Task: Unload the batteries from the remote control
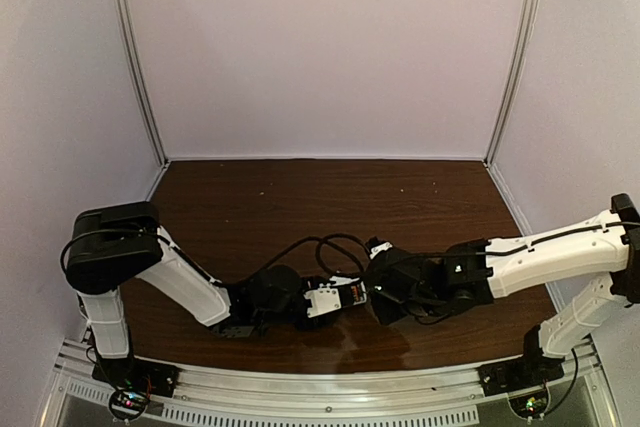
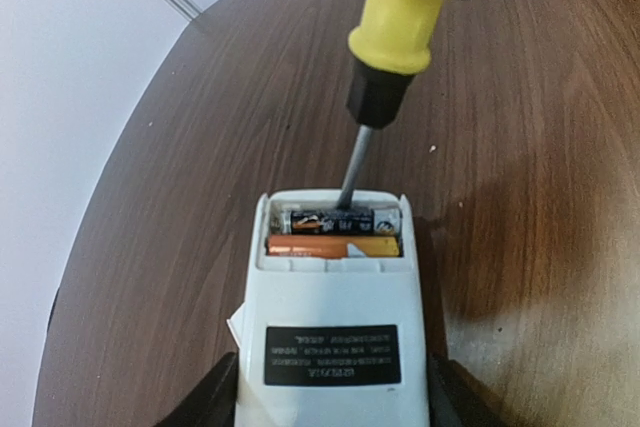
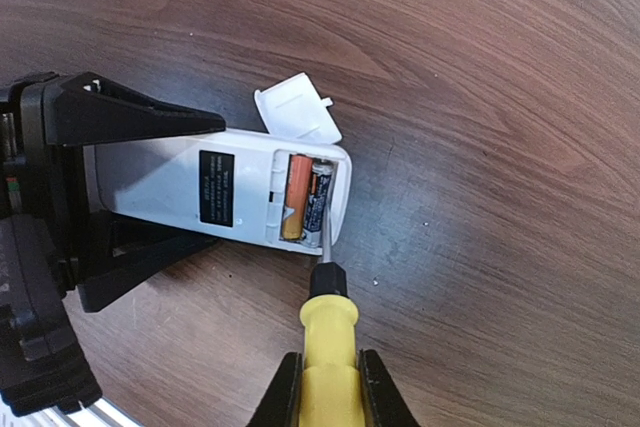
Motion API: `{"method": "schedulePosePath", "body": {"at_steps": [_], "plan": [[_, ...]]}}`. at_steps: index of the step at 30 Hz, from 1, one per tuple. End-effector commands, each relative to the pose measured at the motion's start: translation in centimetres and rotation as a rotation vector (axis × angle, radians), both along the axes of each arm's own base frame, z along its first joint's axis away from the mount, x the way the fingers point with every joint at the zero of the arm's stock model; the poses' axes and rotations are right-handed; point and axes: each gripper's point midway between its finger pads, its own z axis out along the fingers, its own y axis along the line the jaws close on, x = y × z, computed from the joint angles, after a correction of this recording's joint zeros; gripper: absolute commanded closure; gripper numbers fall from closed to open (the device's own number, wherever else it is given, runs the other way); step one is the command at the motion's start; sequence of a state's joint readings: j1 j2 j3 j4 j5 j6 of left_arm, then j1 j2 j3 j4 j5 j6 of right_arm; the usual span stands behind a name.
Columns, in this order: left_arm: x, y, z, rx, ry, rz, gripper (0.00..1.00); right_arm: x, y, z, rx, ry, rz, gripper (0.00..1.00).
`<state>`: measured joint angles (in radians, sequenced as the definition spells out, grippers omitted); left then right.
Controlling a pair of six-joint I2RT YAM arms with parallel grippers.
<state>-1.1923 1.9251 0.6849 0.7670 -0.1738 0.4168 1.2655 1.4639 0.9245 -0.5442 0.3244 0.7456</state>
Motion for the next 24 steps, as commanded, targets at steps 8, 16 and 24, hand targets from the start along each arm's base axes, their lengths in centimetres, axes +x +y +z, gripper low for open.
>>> {"method": "schedulePosePath", "body": {"at_steps": [8, 16, 24], "plan": [[-0.3, -1.3, 1.7, -0.079, -0.007, -0.033, 1.00, 0.4, -1.3, 0.0, 0.112, 0.074, 0.056, 1.00], [-0.2, -1.3, 1.8, -0.078, -0.013, -0.029, 1.00, 0.7, -1.5, -0.6, 0.173, 0.120, 0.081, 1.00], [0.0, -1.2, 1.9, -0.080, -0.019, -0.018, 1.00, 1.1, -2.2, -0.8, 0.235, 0.150, 0.065, 1.00]]}}
